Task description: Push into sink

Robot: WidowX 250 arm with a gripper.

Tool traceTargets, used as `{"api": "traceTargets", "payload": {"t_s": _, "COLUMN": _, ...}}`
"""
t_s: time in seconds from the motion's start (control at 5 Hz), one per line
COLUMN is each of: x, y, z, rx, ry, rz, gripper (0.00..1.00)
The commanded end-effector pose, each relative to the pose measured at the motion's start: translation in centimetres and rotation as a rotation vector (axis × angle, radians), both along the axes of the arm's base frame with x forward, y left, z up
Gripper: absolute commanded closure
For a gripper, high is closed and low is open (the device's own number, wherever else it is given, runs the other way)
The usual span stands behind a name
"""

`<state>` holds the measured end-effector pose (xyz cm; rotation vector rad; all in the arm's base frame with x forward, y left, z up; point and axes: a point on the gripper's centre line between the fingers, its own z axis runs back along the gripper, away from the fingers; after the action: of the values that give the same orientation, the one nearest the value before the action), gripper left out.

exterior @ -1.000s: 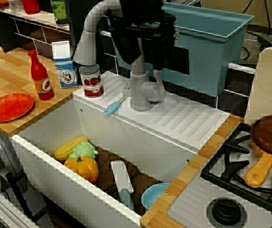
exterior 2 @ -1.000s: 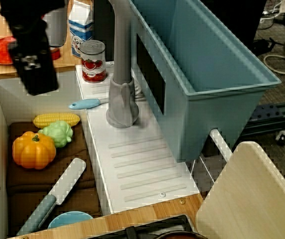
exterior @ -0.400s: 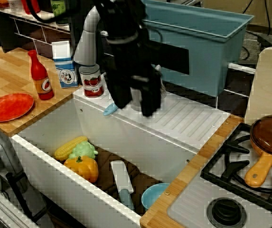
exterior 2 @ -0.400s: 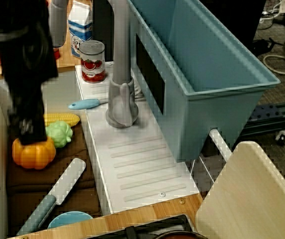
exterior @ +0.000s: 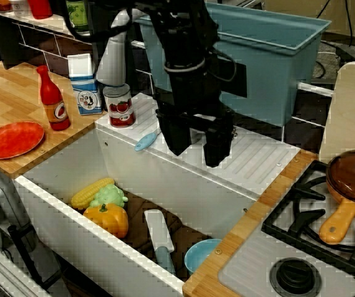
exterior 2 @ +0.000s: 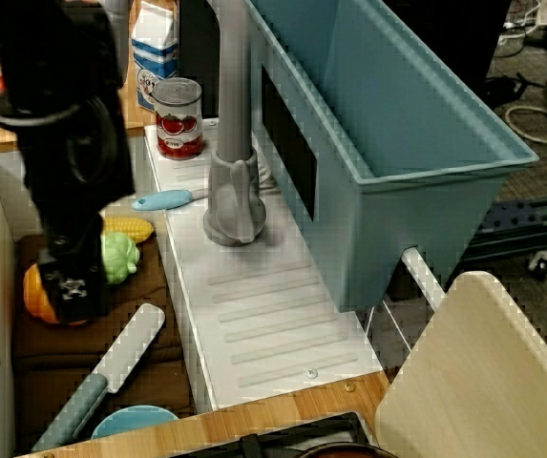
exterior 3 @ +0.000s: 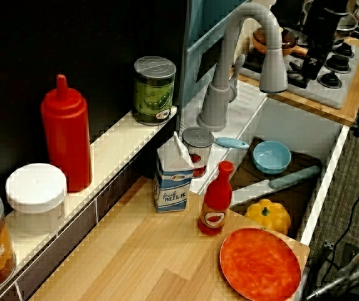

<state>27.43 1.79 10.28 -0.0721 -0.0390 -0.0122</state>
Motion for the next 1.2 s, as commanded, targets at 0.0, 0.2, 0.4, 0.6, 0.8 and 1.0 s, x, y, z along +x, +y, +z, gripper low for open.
{"api": "traceTargets", "payload": {"t_s": 0.0, "x": 1.4, "y": 1.2, "z": 0.2, "rx": 0.043, "ry": -0.036, "rz": 0.016, "gripper": 0.00}}
{"api": "traceTargets", "payload": {"t_s": 0.2, "x": 1.1, "y": 1.6, "z": 0.1, "rx": 0.043, "ry": -0.036, "rz": 0.014, "gripper": 0.00}}
{"api": "traceTargets", "payload": {"t_s": 0.4, "x": 0.4, "y": 1.7, "z": 0.5, "rx": 0.037, "ry": -0.039, "rz": 0.004, "gripper": 0.00}}
{"api": "traceTargets", "payload": {"t_s": 0.6, "x": -0.8, "y": 1.9, "z": 0.5, "rx": 0.040, "ry": -0.034, "rz": -0.014, "gripper": 0.00}}
{"api": "traceTargets", "payload": {"t_s": 0.8, "x": -2.5, "y": 2.4, "z": 0.6, "rx": 0.031, "ry": -0.034, "rz": -0.025, "gripper": 0.00}}
{"api": "traceTargets", "payload": {"t_s": 1.0, "x": -3.5, "y": 2.8, "z": 0.6, "rx": 0.031, "ry": -0.042, "rz": -0.028, "gripper": 0.00}}
